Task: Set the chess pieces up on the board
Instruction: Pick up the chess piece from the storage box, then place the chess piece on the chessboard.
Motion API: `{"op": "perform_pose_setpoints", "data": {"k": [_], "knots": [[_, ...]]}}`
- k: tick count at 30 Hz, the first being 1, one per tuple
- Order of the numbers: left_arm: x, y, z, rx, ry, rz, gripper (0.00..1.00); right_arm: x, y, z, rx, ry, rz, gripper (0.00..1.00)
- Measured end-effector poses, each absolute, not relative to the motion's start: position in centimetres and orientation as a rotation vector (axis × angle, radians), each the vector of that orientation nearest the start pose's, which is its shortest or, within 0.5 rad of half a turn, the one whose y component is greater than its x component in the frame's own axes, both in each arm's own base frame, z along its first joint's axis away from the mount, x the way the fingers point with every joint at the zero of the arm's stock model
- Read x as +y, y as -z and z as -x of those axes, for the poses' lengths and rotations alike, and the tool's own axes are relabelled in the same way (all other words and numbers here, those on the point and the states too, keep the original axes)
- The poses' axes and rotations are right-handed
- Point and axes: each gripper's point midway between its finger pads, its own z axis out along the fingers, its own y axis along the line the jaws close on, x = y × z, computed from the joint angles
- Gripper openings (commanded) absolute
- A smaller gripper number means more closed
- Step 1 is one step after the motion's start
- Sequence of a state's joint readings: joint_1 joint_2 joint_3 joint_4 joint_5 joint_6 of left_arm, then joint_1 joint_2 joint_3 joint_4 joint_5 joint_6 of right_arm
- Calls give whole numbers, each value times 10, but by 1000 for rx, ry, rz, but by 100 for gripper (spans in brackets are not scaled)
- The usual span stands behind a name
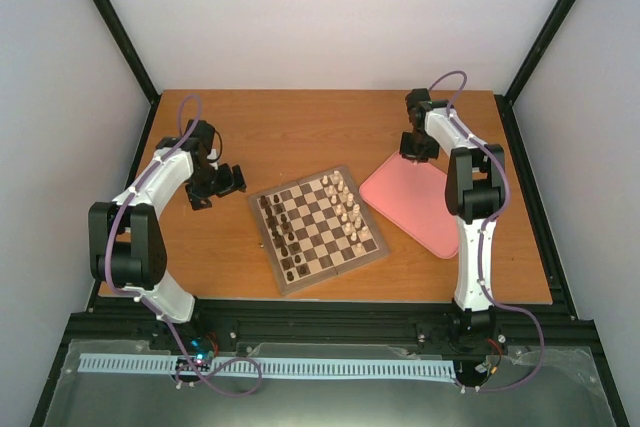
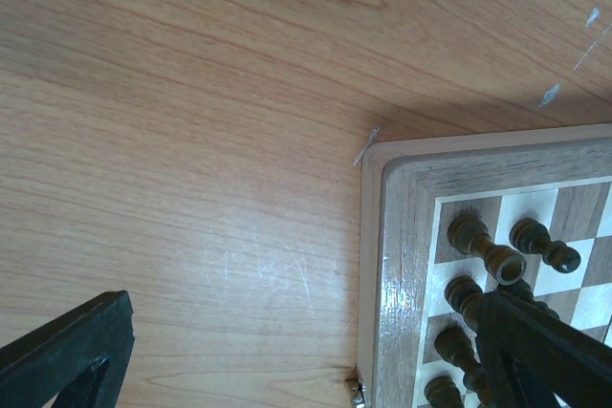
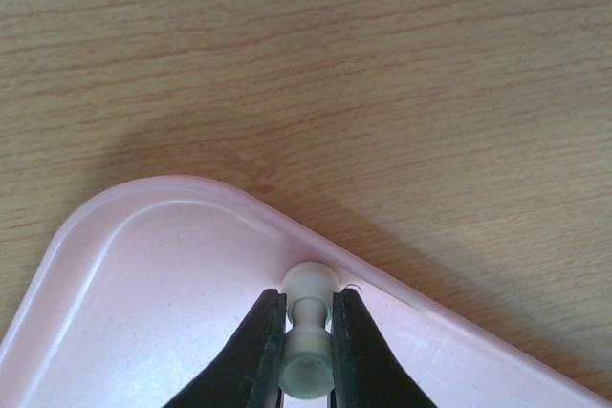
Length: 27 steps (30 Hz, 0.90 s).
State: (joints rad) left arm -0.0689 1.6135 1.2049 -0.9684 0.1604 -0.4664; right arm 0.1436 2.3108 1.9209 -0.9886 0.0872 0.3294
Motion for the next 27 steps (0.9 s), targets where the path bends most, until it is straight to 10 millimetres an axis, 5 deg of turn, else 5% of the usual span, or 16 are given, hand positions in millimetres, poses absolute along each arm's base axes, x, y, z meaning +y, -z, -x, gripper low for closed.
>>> {"op": "perform_pose_setpoints", "data": {"k": [9, 15, 19, 22, 27], "knots": [[-50, -96, -324, 2928, 308, 566, 100, 57, -43, -472, 2924, 41, -276, 3], [-50, -97, -324, 2924, 309, 565, 100, 83, -110, -436, 2838, -15, -181, 3], [-50, -101, -325, 2912, 314, 561, 100, 129, -135, -381, 2825, -61, 10, 3], [-50, -105, -325, 2899, 319, 556, 100, 154, -118, -327, 2897, -59, 161, 3], [-51, -107, -325, 2892, 326, 553, 100, 161, -79, -255, 3040, -11, 302, 3]]}}
